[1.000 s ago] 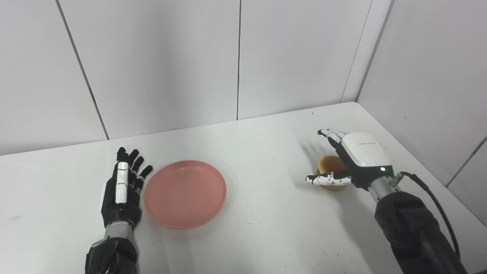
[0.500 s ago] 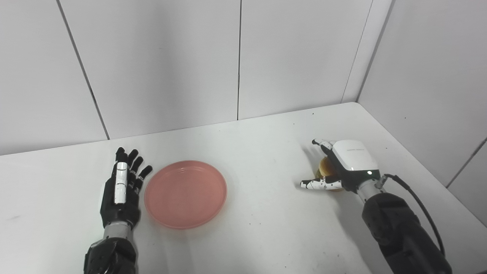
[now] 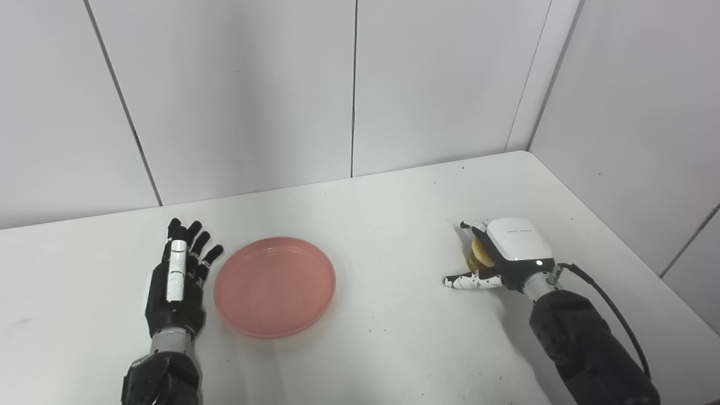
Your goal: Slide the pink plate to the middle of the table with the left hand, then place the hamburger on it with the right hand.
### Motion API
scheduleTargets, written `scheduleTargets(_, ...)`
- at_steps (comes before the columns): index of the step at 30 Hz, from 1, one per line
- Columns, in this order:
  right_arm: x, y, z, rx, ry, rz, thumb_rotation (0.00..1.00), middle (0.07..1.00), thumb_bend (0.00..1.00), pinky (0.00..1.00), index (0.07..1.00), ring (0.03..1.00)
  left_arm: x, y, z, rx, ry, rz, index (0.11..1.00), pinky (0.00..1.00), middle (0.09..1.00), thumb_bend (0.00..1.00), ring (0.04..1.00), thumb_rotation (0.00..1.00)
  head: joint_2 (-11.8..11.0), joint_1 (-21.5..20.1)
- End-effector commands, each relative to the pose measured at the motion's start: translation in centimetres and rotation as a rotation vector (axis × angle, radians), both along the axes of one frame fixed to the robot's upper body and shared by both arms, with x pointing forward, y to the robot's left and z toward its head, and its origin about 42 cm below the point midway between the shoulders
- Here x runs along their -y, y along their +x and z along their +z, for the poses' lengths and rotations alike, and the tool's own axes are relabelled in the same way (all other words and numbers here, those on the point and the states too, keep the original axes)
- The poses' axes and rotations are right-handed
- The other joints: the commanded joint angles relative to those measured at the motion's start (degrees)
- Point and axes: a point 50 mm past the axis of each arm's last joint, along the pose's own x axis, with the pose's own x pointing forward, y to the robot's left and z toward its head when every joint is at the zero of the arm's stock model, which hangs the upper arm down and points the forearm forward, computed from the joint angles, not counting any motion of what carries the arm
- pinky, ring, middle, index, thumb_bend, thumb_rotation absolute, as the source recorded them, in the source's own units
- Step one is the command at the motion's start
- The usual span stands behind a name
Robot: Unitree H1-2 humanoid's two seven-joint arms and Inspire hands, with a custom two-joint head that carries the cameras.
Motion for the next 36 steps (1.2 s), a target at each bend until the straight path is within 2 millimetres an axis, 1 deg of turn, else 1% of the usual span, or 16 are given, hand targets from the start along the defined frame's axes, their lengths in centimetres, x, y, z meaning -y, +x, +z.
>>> scheduleTargets(1,1.7,1.0,0.5,0.037,-0.031,-0.012,0.62,0.746,0.82,0.82,0.763,0.755,-0.7,0.3,-0.5,-0.047,-0.006,-0.001,0.980,0.85,0.929,0.80,0.945,0.69,0.01,0.05)
scheduleTargets(2,2.0,1.2,0.1,0.037,-0.022,-0.010,0.63,0.697,0.81,0.69,0.720,0.671,-0.8,0.4,-0.4,-0.042,-0.006,0.001,0.981,0.84,0.931,0.80,0.943,0.69,-0.04,0.17)
scheduleTargets(3,2.2,1.3,-0.1,0.033,-0.005,-0.010,0.63,0.691,0.81,0.67,0.715,0.659,-0.9,0.5,-0.2,-0.036,-0.004,0.004,0.981,0.84,0.931,0.80,0.943,0.69,-0.04,0.17)
scheduleTargets(5,2.2,1.5,-0.3,0.028,0.025,-0.010,0.61,0.645,0.78,0.54,0.681,0.586,-1.1,0.6,0.0,-0.029,-0.001,0.008,0.981,0.83,0.940,0.80,0.936,0.69,-0.04,0.17)
scheduleTargets(6,2.2,1.6,-0.4,0.031,0.037,-0.007,0.60,0.605,0.77,0.47,0.659,0.539,-1.1,0.6,0.0,-0.028,0.000,0.012,0.982,0.83,0.939,0.81,0.931,0.69,-0.55,0.72)
scheduleTargets(9,1.9,1.7,-0.8,0.033,0.064,-0.002,0.53,0.472,0.74,0.32,0.586,0.385,-1.3,0.4,0.0,-0.034,-0.007,0.015,0.985,0.86,0.940,0.82,0.929,0.68,-0.88,1.13)
scheduleTargets(10,1.8,1.7,-1.0,0.030,0.072,0.000,0.52,0.417,0.72,0.28,0.536,0.336,-1.3,0.4,-0.1,-0.038,-0.005,0.013,0.990,0.86,0.941,0.82,0.927,0.68,-1.00,1.25)
scheduleTargets(12,1.8,1.9,-1.3,0.029,0.077,0.005,0.51,0.365,0.72,0.23,0.467,0.289,-1.3,0.5,-0.1,-0.042,0.002,0.012,0.988,0.83,0.937,0.81,0.921,0.68,-0.94,1.39)
scheduleTargets(15,1.7,2.0,-1.8,0.031,0.083,0.005,0.52,0.354,0.72,0.22,0.436,0.279,-1.4,0.7,0.2,-0.035,0.002,0.010,0.986,0.82,0.934,0.80,0.919,0.68,-1.30,1.41)
scheduleTargets(19,1.7,2.1,-2.4,0.034,0.090,0.006,0.49,0.345,0.72,0.20,0.433,0.266,-1.3,0.7,0.6,-0.023,0.004,0.005,0.990,0.81,0.937,0.83,0.909,0.69,-1.42,1.45)
scheduleTargets(24,1.9,2.4,-2.6,0.032,0.098,0.005,0.51,0.353,0.71,0.21,0.444,0.275,-1.0,0.4,0.3,-0.030,0.007,0.000,0.989,0.81,0.929,0.79,0.913,0.67,-1.52,1.93)
scheduleTargets(25,1.9,2.4,-2.5,0.037,0.103,0.006,0.49,0.345,0.72,0.21,0.437,0.267,-1.0,0.4,0.2,-0.032,0.006,0.000,0.983,0.81,0.925,0.79,0.911,0.67,-1.52,1.93)
scheduleTargets(30,1.2,2.9,-1.0,0.100,0.110,0.041,0.48,0.375,0.71,0.24,0.450,0.298,-0.7,0.4,-0.2,-0.039,-0.002,-0.002,0.973,0.81,0.921,0.80,0.904,0.66,-2.08,3.43)
scheduleTargets(33,0.4,3.2,0.1,0.163,0.128,0.079,0.46,0.360,0.73,0.22,0.445,0.280,-0.7,0.6,-0.1,-0.039,-0.005,-0.004,0.971,0.83,0.924,0.80,0.910,0.66,-2.15,4.67)
scheduleTargets(34,-0.2,3.2,0.7,0.187,0.137,0.101,0.32,0.347,0.62,0.21,0.461,0.267,-0.7,0.6,-0.1,-0.036,-0.003,-0.004,0.971,0.83,0.923,0.80,0.909,0.66,-2.15,4.67)
scheduleTargets(36,-1.5,3.0,1.8,0.237,0.146,0.140,0.21,0.348,0.54,0.21,0.475,0.268,-0.6,0.6,0.1,-0.031,0.003,-0.004,0.976,0.83,0.922,0.80,0.906,0.66,-2.32,6.21)
